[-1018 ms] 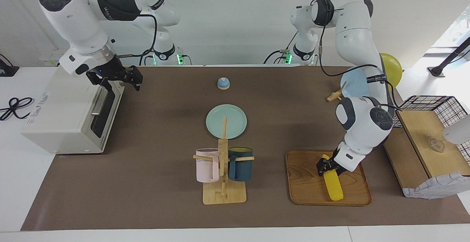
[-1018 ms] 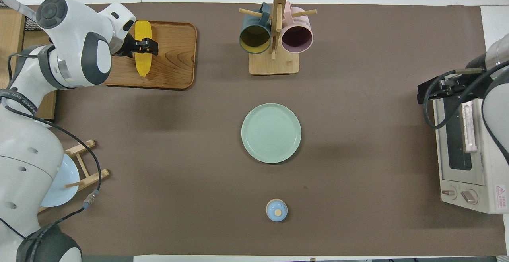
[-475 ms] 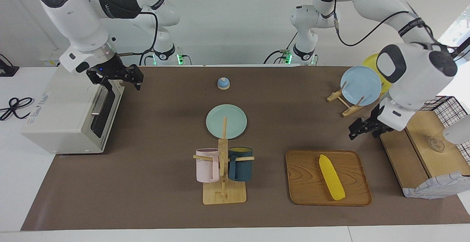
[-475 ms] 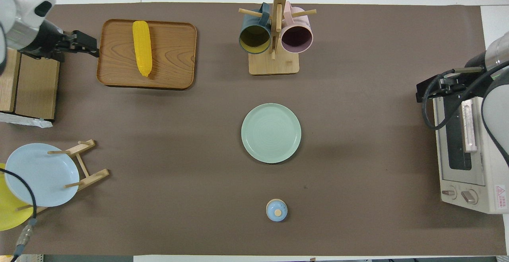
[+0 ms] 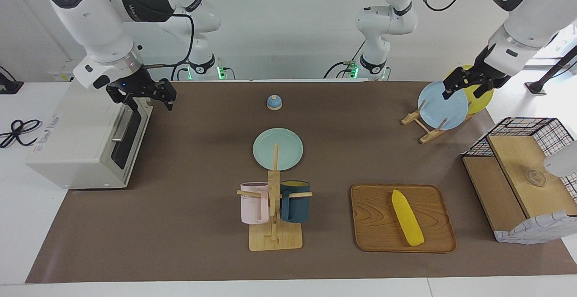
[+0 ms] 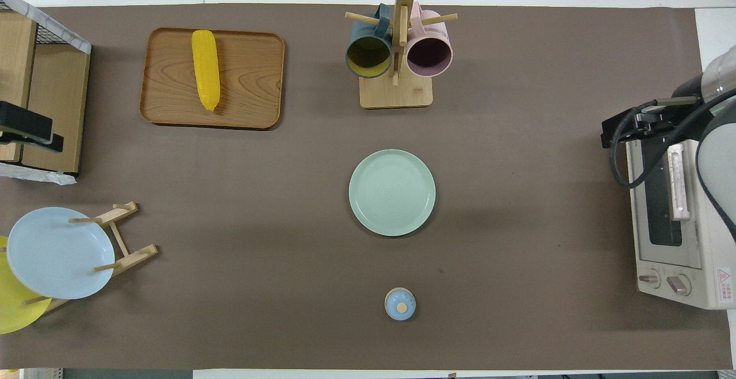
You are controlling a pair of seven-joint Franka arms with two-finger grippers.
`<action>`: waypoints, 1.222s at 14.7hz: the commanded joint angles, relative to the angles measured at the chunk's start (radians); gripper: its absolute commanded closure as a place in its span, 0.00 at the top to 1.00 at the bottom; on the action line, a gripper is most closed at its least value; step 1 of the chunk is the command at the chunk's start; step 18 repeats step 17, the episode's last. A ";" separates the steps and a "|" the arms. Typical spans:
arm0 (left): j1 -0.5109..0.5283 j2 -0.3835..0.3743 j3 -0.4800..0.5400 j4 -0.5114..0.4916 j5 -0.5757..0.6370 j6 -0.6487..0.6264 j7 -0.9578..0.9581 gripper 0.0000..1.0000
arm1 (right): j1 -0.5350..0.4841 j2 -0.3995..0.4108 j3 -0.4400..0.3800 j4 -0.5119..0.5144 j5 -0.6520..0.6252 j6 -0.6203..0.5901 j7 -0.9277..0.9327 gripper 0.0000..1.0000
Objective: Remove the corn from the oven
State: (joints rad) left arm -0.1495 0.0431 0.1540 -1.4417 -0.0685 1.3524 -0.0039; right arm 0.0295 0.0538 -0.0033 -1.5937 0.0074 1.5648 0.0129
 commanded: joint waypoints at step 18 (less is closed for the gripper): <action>0.007 -0.089 -0.037 -0.240 0.095 0.243 0.013 1.00 | -0.007 -0.003 0.011 0.009 -0.015 -0.006 0.009 1.00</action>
